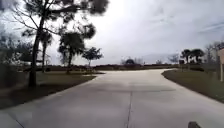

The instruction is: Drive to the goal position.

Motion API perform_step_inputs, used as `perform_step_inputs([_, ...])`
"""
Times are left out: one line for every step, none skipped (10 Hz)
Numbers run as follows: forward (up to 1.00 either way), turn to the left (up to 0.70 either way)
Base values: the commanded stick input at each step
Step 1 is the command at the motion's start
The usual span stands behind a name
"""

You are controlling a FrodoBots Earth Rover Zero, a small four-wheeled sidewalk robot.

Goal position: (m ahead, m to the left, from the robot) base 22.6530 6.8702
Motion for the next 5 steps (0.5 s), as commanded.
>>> perform_step_inputs([1.0,-0.4])
perform_step_inputs([1.0,-0.3])
perform_step_inputs([1.0,-0.05])
perform_step_inputs([1.0,0.0])
perform_step_inputs([1.0,0.0])
